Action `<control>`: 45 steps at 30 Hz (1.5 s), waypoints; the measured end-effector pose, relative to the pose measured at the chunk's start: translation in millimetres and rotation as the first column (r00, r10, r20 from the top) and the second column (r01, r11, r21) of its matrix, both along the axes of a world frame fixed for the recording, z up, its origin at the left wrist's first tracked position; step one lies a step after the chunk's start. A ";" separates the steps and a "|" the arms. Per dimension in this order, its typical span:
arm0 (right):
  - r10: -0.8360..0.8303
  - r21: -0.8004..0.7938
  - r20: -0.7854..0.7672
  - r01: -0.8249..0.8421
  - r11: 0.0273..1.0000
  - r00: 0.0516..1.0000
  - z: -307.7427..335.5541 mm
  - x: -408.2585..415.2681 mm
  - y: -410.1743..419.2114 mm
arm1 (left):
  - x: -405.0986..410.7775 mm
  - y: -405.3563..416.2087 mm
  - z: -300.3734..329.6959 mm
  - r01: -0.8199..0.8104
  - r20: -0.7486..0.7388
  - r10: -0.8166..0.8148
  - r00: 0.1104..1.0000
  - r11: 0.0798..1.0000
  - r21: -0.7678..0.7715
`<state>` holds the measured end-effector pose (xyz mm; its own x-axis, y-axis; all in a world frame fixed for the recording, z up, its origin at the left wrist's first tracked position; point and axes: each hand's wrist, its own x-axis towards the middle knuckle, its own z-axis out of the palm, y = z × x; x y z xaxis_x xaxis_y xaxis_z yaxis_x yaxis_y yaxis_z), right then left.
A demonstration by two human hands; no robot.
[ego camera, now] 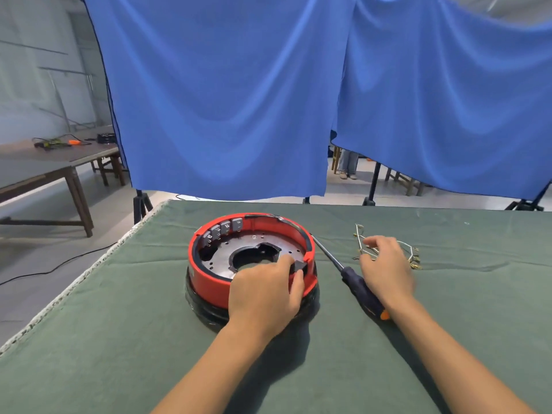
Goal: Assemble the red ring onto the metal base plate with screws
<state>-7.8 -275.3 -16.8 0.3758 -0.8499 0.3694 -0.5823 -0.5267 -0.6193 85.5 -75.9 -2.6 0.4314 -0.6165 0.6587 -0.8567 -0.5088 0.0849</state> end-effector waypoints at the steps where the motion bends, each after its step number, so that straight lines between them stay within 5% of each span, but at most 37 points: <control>1: -0.010 0.053 -0.095 0.015 0.998 0.995 -4.5 -1.2 -10.9 | 0.0 -0.1 -0.6 -0.001 0.004 0.001 1.000 1.000 -0.005; 5: 0.044 0.185 -0.252 0.003 0.983 0.967 -7.5 -3.0 -36.5 | 1.6 -0.3 -2.3 -0.001 -0.012 0.001 1.000 1.000 -0.029; 9: 0.120 0.238 -0.248 -0.059 0.970 0.961 -8.1 2.3 -34.8 | 2.0 -0.1 -3.6 0.009 -0.031 -0.011 0.999 0.999 -0.038; 12: 0.136 0.252 -0.131 -0.099 0.963 0.982 -4.9 0.6 -27.3 | 2.5 0.7 -3.1 0.018 -0.046 -0.021 0.999 0.999 -0.048; 17: 0.148 0.011 0.098 -0.150 0.989 0.984 6.6 -5.8 -3.6 | 1.8 4.6 3.8 0.032 -0.206 -0.036 0.978 0.999 -0.025; 24: 0.347 -0.128 0.421 -0.323 0.938 0.838 49.2 -10.5 43.6 | -12.0 15.5 21.9 0.111 -0.437 -0.077 0.896 0.993 0.052; 28: 0.452 -0.212 0.431 -0.400 0.892 0.781 63.5 -12.7 70.4 | -12.5 22.0 34.7 0.183 -0.633 -0.108 0.766 0.982 0.055; 32: 0.515 -0.279 0.368 -0.436 0.856 0.774 67.7 -12.4 86.5 | -3.5 25.8 43.4 0.189 -0.727 -0.308 0.613 0.951 -0.244; 36: 0.592 -0.311 0.243 -0.517 0.798 0.768 61.8 -7.1 97.5 | -3.6 27.5 48.8 0.190 -0.763 -0.566 0.313 0.824 -0.534; 45: 0.665 -0.283 0.174 -0.610 0.740 0.726 62.4 -5.9 101.2 | 4.0 24.4 44.0 -0.074 -0.755 -0.614 0.231 0.763 -0.643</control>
